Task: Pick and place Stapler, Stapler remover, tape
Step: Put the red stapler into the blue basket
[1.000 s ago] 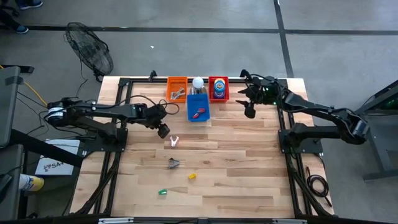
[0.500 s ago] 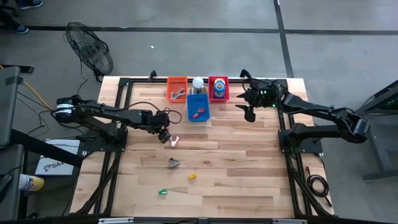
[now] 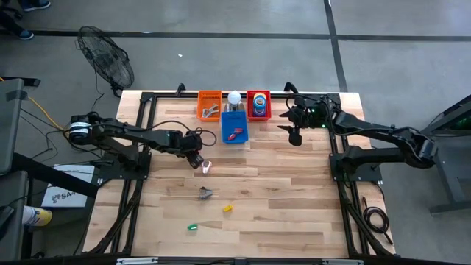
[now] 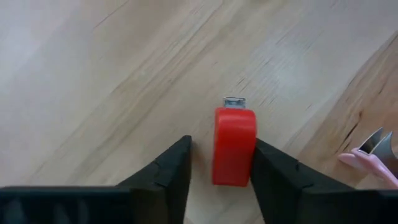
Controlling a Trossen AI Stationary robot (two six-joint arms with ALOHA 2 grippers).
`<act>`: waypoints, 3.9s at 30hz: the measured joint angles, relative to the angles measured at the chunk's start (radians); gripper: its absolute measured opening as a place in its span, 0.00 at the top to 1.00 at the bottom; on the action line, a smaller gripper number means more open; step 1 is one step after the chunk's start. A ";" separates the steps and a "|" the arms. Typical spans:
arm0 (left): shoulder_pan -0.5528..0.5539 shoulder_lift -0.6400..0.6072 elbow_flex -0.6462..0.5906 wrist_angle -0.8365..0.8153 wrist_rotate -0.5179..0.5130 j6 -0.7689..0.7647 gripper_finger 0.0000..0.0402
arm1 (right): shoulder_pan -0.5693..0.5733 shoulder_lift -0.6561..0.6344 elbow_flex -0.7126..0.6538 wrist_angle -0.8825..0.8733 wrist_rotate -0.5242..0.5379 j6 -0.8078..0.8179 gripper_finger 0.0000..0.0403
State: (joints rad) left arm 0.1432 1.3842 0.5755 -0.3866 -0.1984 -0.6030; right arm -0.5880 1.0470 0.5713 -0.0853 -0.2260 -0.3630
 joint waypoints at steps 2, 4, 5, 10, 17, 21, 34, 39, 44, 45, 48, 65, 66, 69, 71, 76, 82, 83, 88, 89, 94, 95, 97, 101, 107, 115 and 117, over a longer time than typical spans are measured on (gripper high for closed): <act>0.000 0.000 0.000 0.000 0.001 0.000 0.68 | 0.000 0.000 0.000 0.000 0.000 0.000 0.48; 0.000 0.000 0.000 0.001 0.003 0.008 0.73 | 0.000 0.000 0.000 0.000 0.000 0.000 0.48; 0.000 0.000 0.000 0.002 0.006 0.018 0.75 | 0.000 0.000 0.000 0.000 0.000 0.000 0.48; 0.001 0.002 0.002 0.034 0.010 0.075 0.83 | 0.000 0.000 0.000 0.000 0.000 0.007 0.48; 0.001 0.003 0.093 0.048 -0.049 0.177 0.78 | 0.000 0.000 0.000 -0.001 0.000 0.008 0.48; 0.001 0.002 0.132 0.125 -0.071 0.258 0.76 | 0.000 0.000 0.000 -0.001 -0.001 0.008 0.48; 0.066 0.002 0.198 0.221 -0.035 0.441 0.91 | 0.000 0.000 0.001 -0.005 -0.008 0.019 0.48; 0.101 0.002 0.198 0.129 -0.021 0.453 0.88 | 0.000 0.000 0.001 -0.012 -0.009 0.016 0.48; 0.098 0.002 0.198 0.103 -0.012 0.571 0.70 | 0.000 0.000 0.001 -0.012 -0.009 0.004 0.48; 0.098 0.002 0.198 0.097 -0.004 0.594 0.66 | 0.000 0.000 0.001 -0.012 -0.009 0.004 0.48; 0.099 0.017 0.196 0.091 0.001 0.643 0.53 | 0.000 0.000 0.001 -0.015 -0.009 0.004 0.48; 0.109 0.229 0.185 0.184 -0.012 0.687 0.38 | 0.000 0.000 0.001 -0.034 -0.016 -0.004 0.48; 0.113 0.234 0.185 0.186 0.002 0.686 0.38 | 0.000 0.000 0.001 -0.034 -0.016 -0.004 0.48; 0.129 0.238 0.186 0.187 0.020 0.685 0.39 | 0.000 0.000 0.001 -0.034 -0.016 -0.004 0.48; 0.140 0.239 0.186 0.186 0.042 0.685 0.42 | 0.000 0.000 0.001 -0.034 -0.016 -0.004 0.48; 0.157 0.240 0.186 0.177 0.095 0.682 0.55 | 0.000 0.000 0.001 -0.038 -0.016 -0.004 0.48; 0.157 0.241 0.186 0.164 0.119 0.678 0.74 | 0.000 0.000 0.001 -0.038 -0.016 -0.004 0.48; 0.157 0.241 0.186 0.159 0.120 0.678 0.77 | 0.000 0.000 0.001 -0.038 -0.016 -0.004 0.48; 0.158 0.241 0.185 0.156 0.130 0.674 0.82 | 0.000 0.000 0.001 -0.039 -0.016 -0.004 0.48; 0.158 0.241 0.185 0.157 0.131 0.674 0.82 | 0.000 0.000 0.001 -0.039 -0.016 -0.004 0.48; 0.158 0.235 0.213 0.138 0.133 0.675 0.82 | 0.000 0.000 0.001 -0.038 -0.016 -0.004 0.48; 0.158 0.233 0.227 0.123 0.130 0.679 0.82 | 0.000 0.000 0.001 -0.038 -0.016 -0.004 0.48; 0.159 0.224 0.265 0.115 0.123 0.694 0.82 | 0.000 0.000 0.001 -0.038 -0.016 -0.004 0.48; 0.159 0.215 0.341 0.073 0.073 0.730 0.81 | 0.000 0.000 0.001 -0.039 -0.016 -0.004 0.48; 0.159 0.214 0.424 0.098 0.050 0.776 0.81 | 0.000 0.000 0.001 -0.038 -0.016 -0.011 0.48; 0.159 0.214 0.461 0.172 0.043 0.810 0.81 | 0.000 0.000 0.001 -0.038 -0.016 -0.012 0.48; 0.159 0.222 0.462 0.234 0.063 0.819 0.81 | 0.000 0.000 0.001 -0.037 -0.016 -0.012 0.48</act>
State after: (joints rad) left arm 0.3019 1.6062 1.0370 -0.1529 -0.1356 0.2161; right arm -0.5882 1.0470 0.5721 -0.1223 -0.2420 -0.3752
